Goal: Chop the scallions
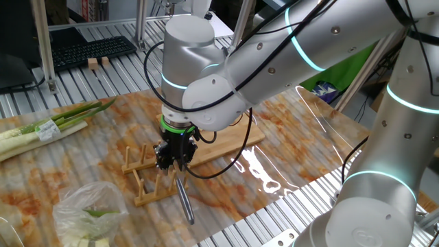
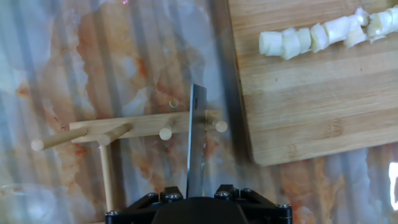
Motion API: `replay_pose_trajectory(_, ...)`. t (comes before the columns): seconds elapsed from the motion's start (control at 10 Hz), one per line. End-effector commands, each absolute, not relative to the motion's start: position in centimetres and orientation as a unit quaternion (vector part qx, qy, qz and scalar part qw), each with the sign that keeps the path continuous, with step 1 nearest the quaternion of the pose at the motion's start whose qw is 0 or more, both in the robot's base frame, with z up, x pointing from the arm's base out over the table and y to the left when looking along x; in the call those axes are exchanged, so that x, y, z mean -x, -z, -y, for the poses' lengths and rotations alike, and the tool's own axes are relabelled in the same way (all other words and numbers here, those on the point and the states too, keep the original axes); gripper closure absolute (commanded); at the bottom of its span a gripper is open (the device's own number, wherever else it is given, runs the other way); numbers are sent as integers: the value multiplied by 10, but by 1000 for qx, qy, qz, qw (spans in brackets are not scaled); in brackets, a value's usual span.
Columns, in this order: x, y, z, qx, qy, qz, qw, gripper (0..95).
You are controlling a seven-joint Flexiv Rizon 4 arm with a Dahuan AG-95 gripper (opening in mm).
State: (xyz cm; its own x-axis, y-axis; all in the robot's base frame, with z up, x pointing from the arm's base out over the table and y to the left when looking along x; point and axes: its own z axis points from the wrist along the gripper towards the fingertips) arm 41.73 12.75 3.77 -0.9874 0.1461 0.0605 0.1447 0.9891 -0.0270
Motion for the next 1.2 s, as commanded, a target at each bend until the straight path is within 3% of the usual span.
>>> replay_pose_trajectory(0.1, -415, -49, -126, 71, -11, 997, 33, 570)
replay_pose_trajectory(1.2, -405, -115, -104, 66, -5, 997, 37, 570)
